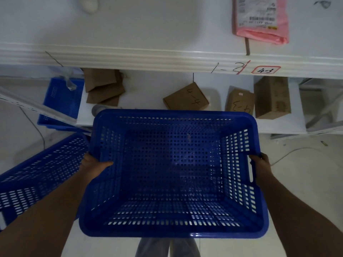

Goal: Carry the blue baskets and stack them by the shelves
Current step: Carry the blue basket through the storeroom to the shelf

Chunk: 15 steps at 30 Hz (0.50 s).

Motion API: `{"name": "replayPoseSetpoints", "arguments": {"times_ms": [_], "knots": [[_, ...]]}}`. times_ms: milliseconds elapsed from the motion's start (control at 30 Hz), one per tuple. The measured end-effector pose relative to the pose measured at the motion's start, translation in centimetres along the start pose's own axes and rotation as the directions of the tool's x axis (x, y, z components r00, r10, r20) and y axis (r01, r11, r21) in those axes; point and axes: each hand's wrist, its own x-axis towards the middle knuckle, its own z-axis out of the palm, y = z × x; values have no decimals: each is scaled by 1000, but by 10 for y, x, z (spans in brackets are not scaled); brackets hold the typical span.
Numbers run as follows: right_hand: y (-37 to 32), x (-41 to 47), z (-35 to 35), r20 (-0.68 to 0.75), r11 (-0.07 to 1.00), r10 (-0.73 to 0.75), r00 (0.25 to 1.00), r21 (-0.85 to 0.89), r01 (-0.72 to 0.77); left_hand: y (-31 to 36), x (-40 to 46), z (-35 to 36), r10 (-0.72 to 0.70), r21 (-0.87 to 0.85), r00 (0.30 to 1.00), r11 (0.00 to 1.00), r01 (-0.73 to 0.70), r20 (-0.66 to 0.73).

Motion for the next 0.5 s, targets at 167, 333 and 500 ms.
{"name": "replayPoseSetpoints", "arguments": {"times_ms": [167,333,500], "knots": [[2,-4,1,-19,1000,2,1000,-16,-3,4,9,-3,-24,6,999,1000,24,24],[4,3,3,-25,998,10,1000,-68,-12,8,12,-5,-37,108,999,994,33,37],[9,14,5,-57,980,-2,998,-201,-10,11,13,-2,-47,187,999,981,47,-5]]}}
